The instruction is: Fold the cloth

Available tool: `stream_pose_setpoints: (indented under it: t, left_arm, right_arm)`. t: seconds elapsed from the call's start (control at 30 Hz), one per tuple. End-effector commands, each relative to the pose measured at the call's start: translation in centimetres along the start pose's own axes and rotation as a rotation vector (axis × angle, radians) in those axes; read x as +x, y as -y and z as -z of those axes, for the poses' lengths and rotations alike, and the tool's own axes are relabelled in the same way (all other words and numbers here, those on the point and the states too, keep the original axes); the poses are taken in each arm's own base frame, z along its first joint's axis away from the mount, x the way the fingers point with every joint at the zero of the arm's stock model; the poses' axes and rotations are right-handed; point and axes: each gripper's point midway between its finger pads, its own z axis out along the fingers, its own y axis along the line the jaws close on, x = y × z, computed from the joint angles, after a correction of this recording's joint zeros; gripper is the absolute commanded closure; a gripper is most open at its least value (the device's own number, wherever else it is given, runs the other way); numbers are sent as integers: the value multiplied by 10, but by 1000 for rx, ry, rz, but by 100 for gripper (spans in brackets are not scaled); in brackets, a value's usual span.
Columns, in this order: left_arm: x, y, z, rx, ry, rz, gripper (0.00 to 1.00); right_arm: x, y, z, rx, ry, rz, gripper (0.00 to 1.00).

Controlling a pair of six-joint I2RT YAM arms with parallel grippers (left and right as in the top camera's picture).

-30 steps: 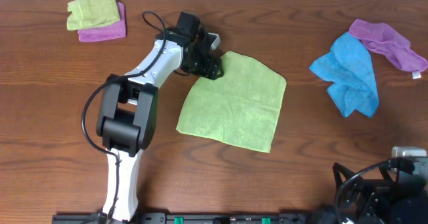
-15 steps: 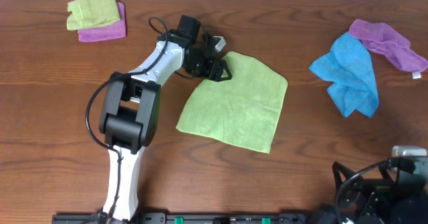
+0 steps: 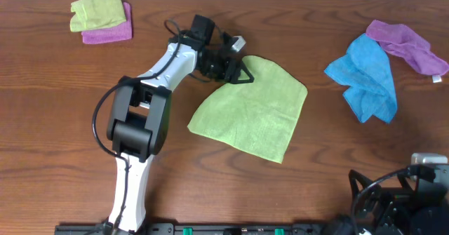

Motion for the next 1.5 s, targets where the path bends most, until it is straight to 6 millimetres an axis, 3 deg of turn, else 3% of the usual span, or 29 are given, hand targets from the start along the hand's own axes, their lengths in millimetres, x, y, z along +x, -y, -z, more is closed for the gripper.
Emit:
stream_pose_setpoints:
  t: [0.0,0.4,0.63,0.83,0.97,1.03,1.2,1.47]
  left_arm:
    - [-11,21,-4,85,6,-30,36]
    - [-26,66,-4,219,14,-98,36]
    - [-38,74,-2,197,33,-143,36]
    - [-60,57,7,-5,74,-169,37]
    - [-77,21,27,-302,106,-154,39]
    - [-82,-2,44,-475,116,-136,46]
    - [-74,-35,68,-691,101,-67,44]
    - [-59,-45,74,-753,60,-13,38]
  right_arm:
    - [-3,1,3,-9,15,-9,1]
    - [-1,5,3,9,8,1,1]
    - [0,6,3,13,6,3,1]
    - [0,6,3,13,6,3,1]
    - [0,6,3,13,6,3,1]
    - [0,6,3,13,6,3,1]
    - [0,6,3,13,6,3,1]
    - [0,6,3,13,6,3,1]
